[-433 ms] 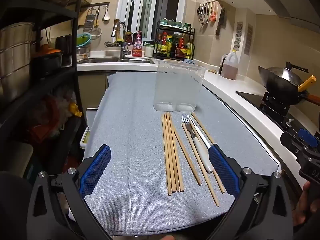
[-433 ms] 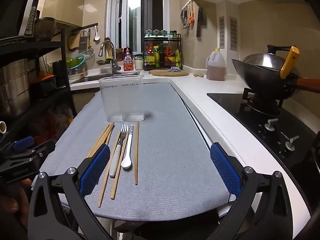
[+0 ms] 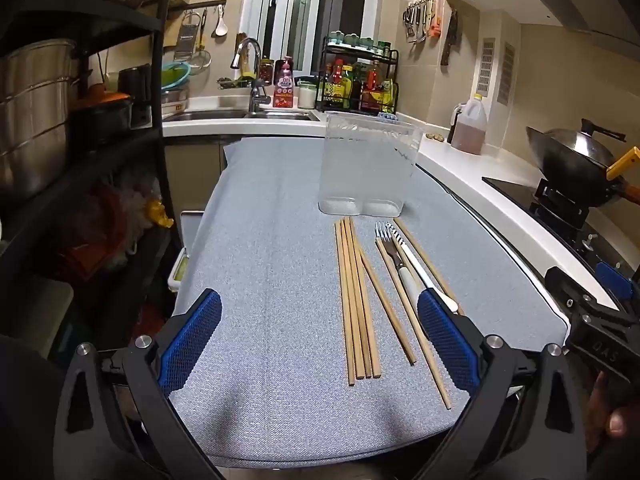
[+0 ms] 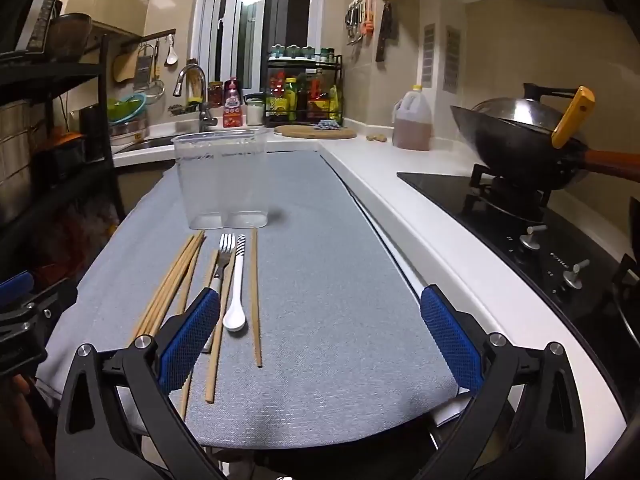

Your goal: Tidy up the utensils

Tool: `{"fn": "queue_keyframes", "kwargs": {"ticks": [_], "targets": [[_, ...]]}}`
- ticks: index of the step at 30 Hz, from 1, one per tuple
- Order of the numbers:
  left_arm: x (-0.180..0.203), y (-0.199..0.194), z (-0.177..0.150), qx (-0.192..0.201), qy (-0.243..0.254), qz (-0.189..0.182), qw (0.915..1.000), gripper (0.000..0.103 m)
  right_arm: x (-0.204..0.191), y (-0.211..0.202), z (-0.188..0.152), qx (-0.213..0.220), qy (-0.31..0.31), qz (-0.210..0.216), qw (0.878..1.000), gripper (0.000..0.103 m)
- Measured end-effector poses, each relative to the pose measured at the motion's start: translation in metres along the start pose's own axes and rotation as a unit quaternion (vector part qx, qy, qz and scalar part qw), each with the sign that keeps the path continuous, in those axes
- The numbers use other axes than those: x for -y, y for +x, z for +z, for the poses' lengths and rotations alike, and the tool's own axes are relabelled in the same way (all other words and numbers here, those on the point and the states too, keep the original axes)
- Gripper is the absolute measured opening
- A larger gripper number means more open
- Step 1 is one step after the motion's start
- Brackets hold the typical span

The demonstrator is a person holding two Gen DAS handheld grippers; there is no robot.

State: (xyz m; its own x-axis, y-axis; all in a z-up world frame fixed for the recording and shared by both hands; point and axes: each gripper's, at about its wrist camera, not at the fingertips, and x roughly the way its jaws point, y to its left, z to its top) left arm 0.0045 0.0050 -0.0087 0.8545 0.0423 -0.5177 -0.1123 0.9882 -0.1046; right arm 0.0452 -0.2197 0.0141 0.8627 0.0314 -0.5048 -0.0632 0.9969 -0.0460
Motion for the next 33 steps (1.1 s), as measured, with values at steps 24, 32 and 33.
{"fn": "queue_keyframes", "kwargs": {"ticks": [24,32,33], "targets": [[0.013,-0.019,0.000,0.045,0.015,-0.017,0.9987,0.094,0.002,-0.025,0.012,-0.023,0.007,0.003,1.000,0.098],[0.014,-0.023,0.001,0.051,0.019,-0.018,0.9983,0.094,0.002,-0.028,0.013,-0.023,0.007,-0.001,1.000,0.098],[0.013,-0.023,0.001,0.051,0.019,-0.019,0.9983,0.094,0.001,-0.029,0.013,-0.023,0.005,-0.001,1.000,0.098]]}}
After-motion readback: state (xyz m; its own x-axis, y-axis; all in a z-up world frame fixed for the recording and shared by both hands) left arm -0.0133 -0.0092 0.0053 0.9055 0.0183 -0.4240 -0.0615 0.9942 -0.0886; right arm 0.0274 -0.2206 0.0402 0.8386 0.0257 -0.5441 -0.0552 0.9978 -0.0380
